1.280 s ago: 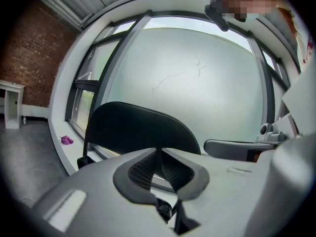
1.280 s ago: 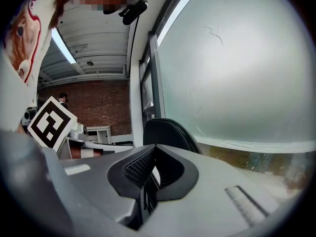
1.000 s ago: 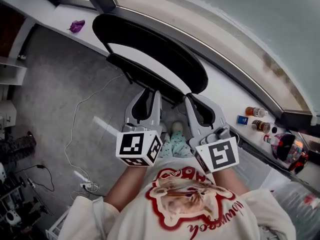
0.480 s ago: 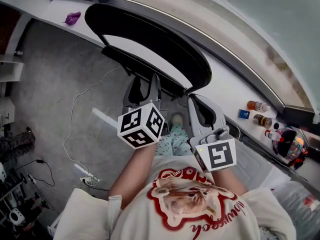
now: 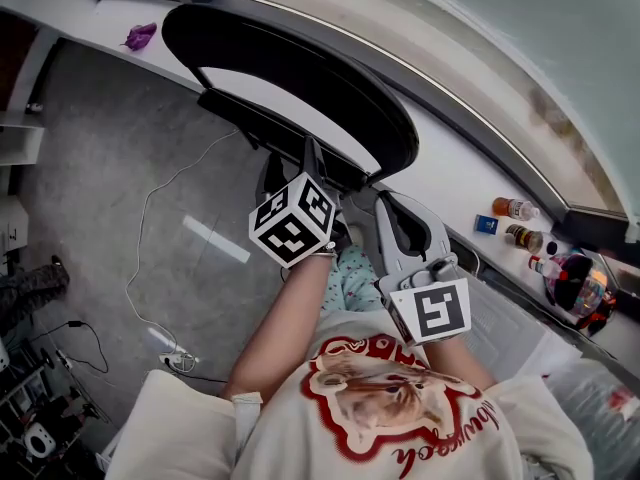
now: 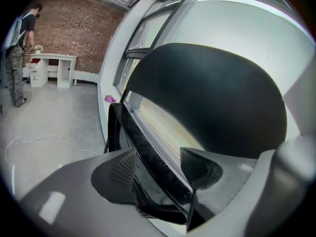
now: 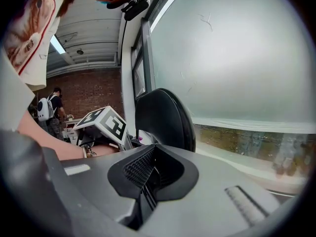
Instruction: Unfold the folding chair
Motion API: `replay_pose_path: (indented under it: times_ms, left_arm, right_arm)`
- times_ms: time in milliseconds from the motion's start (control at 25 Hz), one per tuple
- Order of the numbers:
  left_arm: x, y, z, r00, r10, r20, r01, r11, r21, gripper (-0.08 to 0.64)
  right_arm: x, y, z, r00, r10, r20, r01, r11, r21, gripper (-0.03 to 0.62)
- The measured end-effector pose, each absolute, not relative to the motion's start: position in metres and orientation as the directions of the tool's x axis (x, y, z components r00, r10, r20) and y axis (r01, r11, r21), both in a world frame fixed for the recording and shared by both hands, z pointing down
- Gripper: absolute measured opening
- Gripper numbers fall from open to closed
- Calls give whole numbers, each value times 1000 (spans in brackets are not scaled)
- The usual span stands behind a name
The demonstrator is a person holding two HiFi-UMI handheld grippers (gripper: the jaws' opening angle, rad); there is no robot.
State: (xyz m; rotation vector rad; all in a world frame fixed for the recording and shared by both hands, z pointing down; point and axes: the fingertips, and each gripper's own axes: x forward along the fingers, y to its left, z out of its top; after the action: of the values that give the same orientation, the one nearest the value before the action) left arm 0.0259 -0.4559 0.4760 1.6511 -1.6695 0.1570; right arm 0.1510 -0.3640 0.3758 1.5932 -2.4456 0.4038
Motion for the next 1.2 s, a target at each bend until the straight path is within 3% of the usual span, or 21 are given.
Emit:
replay_pose_path:
  times_ms: [600,920,1040,1200]
  left_arm:
    - [36,-464,513,93,-704,704,-912,223,343,285]
    - [38,-470,525,66,-670,740,-921,244,303,302]
    - [34,-464,533,39,-624,780,-926,271,264,310]
    - [33,-458,535,11,-610,792,-900,339,273,332]
  right_arm:
    - [175,-354,407,-342,-856,387,-937,344,-66,23]
    - [189,-360,454,-292,-834,468,-956,262,-129,25]
    - [189,-364,468,-296,-820,491,-955,265,-133,76]
    - [191,-367,485,-291,-801,524,-956,258,-136,95]
